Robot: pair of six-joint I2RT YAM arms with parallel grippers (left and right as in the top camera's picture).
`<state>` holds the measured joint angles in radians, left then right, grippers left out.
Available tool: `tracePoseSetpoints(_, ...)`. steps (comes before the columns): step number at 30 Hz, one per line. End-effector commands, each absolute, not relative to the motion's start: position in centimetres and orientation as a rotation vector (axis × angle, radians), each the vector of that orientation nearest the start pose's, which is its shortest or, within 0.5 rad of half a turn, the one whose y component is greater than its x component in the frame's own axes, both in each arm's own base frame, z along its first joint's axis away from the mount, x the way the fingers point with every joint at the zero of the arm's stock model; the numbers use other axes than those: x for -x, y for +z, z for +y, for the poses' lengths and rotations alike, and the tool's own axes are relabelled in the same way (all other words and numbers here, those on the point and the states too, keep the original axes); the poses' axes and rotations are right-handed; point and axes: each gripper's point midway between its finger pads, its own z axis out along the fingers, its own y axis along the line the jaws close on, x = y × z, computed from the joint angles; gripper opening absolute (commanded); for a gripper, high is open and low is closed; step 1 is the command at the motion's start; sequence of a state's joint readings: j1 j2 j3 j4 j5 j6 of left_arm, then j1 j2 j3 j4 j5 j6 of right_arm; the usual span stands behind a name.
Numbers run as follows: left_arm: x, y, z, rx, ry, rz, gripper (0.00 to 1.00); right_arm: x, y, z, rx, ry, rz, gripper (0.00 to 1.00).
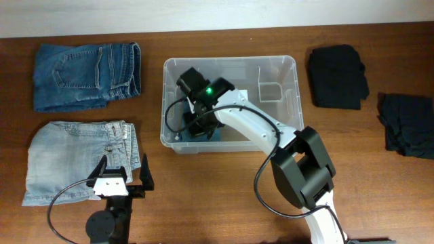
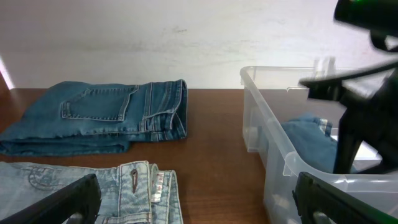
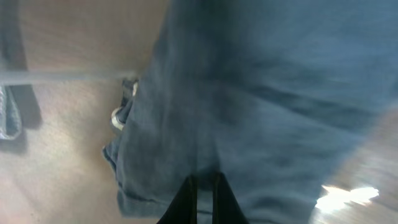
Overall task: Pack container
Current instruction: 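Press and flatten the denim inside the container with the right gripper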
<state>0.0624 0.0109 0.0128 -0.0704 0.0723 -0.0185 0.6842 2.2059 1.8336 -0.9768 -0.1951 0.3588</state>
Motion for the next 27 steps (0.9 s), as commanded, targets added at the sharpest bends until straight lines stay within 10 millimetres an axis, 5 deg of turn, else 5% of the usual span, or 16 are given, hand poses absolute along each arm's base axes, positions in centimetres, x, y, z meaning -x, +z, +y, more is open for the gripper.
tracePoseSetpoints(1,-24.6,15.9,0.3,-0.002,-0.02,1.64,0.99,-33.5,4.1,34.1,0.561,0.53,3.001,0.05)
tracePoseSetpoints(10,-24.6,15.9,0.3,-0.002,-0.02,1.64,0.99,-34.5,4.5,34.7,0.567,0.568,2.946,0.04)
tracePoseSetpoints(19,-24.6,15.9,0.3,-0.002,-0.02,1.64,1.0,-43.9,12.1,29.9,0.337,0.327,2.702,0.04)
tracePoseSetpoints(22,-24.6,15.9,0.3,-0.002,-0.02,1.64,0.99,-45.7,11.8,28.5,0.278,0.325,2.683,0.04)
tracePoseSetpoints(27,-24.6,15.9,0.3,-0.002,-0.02,1.64,0.99,-46.8,8.2,28.2,0.25,0.31,2.722,0.04)
